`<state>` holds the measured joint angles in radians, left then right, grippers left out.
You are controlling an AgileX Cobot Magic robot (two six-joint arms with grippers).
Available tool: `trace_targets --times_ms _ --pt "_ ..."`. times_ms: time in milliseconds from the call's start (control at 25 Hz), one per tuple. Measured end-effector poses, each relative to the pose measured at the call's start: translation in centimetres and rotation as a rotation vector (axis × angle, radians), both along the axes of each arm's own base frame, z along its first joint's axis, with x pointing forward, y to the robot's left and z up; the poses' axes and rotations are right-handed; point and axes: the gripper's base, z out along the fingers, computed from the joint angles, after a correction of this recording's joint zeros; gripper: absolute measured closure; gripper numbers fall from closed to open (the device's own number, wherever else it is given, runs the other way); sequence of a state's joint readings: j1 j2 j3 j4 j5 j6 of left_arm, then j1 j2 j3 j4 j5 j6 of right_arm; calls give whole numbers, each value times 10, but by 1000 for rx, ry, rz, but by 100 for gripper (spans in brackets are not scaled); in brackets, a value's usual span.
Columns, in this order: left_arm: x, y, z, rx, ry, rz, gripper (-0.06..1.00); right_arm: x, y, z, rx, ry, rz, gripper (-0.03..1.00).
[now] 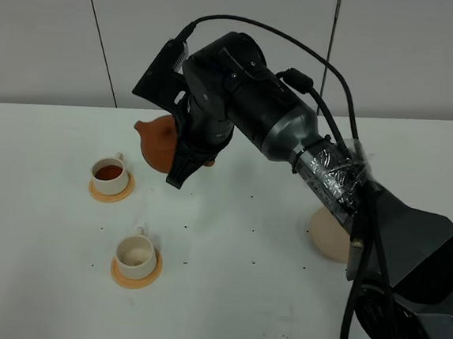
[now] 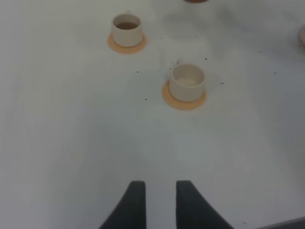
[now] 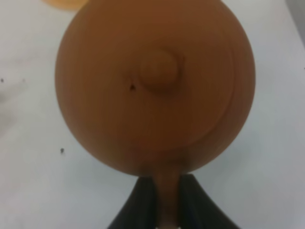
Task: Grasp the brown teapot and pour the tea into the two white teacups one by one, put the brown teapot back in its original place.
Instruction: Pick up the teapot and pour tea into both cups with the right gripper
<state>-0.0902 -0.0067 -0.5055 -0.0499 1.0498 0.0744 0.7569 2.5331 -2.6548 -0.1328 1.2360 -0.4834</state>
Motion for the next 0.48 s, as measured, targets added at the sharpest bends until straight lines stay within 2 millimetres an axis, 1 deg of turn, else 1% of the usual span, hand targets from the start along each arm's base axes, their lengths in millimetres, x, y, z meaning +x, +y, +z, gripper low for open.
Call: trace_targets --times_ms 120,280,360,480 --pt "0 0 0 0 0 0 72 -7 3 13 21 -12 0 87" --pt "0 0 0 0 0 0 72 -25 12 29 33 -27 17 87" --pt "0 0 0 0 0 0 72 -34 13 31 18 -7 24 87" --pt "0 0 0 0 0 0 72 -44 6 32 -9 34 11 87"
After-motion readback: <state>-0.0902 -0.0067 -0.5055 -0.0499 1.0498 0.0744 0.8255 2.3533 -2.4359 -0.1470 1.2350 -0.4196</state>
